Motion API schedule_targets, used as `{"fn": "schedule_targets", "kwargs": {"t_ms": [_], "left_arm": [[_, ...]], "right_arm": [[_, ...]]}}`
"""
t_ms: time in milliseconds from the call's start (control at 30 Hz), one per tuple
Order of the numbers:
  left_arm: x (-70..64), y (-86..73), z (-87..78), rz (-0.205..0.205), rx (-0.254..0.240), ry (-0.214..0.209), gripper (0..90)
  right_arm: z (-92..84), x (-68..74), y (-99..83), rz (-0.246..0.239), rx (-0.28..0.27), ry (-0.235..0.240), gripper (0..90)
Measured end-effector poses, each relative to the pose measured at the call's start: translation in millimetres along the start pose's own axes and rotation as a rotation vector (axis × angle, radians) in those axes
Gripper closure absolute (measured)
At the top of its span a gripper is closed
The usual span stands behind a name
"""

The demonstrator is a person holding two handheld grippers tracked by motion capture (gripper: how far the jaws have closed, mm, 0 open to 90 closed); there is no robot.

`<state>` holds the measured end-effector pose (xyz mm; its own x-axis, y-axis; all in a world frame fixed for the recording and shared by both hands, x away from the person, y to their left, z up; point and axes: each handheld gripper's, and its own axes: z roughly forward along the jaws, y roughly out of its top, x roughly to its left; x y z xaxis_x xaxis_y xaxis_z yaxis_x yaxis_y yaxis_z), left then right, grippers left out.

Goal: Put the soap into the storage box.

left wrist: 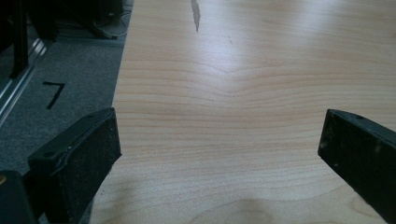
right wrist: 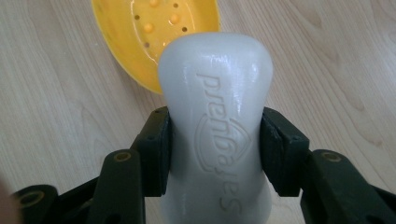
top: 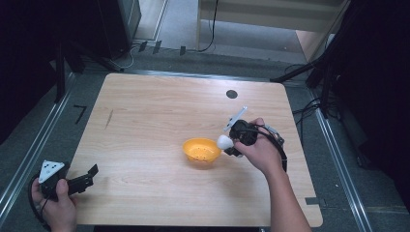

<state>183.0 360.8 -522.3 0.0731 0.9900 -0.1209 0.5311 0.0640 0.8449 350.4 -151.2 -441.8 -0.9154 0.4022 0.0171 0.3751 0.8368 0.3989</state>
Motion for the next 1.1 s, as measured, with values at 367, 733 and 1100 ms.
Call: {"fn": "schedule_targets", "kwargs": {"t_ms": [367,733,1100], "left_arm": [[-0.3,0.1,0.1,0.002,0.001,0.003,0.0],[-0.3,0.1,0.1,0.001,0.002,0.002,0.0],[-0.2,0.0,0.1,-0.003,0.001,0.0,0.0]], "right_arm": [[2.2,6.9,14.8,-0.045,0.005,0.016,50.8],[9.0,13.3,29.2,-0.074,0.017,0.018,50.8],[15.2,17.5,44.6,-0.107,-0.001,0.038,50.8]]}}
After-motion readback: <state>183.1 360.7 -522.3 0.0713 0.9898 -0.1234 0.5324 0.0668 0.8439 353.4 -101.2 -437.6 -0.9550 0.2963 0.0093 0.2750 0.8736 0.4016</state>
